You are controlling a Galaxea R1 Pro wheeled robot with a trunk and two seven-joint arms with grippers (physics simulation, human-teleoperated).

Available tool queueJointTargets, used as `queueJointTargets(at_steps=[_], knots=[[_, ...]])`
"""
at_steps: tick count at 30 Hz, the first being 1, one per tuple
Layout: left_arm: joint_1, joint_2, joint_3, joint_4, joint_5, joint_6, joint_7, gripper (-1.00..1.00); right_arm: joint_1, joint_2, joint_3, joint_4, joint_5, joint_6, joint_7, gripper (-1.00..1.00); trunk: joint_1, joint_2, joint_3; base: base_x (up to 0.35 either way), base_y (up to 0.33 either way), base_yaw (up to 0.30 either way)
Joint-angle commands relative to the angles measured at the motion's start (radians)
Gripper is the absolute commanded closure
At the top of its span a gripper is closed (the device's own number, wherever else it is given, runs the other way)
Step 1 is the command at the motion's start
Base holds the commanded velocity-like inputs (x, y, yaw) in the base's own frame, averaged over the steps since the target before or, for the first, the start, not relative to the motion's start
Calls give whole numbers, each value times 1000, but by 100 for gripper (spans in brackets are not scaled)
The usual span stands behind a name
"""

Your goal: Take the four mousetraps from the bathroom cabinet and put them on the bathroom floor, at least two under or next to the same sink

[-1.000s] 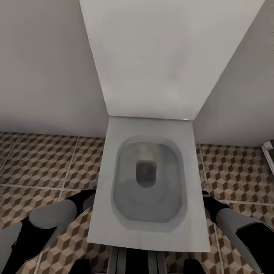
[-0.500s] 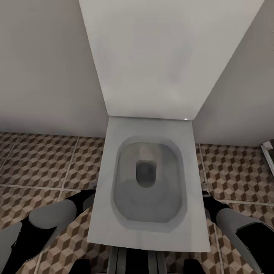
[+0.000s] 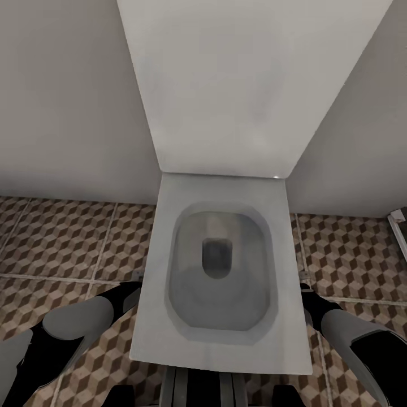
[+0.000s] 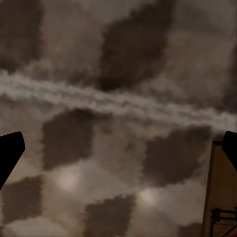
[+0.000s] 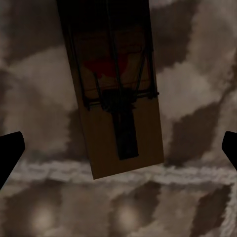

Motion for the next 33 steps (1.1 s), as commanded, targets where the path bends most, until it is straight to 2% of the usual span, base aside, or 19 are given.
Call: queueJointTargets(at_steps=[1,33], knots=[[0,0,0,0,0,0,0,-100,0,0,0,0,0,0,0,-100,0,0,0,0,0,0],[0,2,0,1,1,-1,0,-100,0,1,1,-1,0,0,0,-100,0,0,0,0,0,0]])
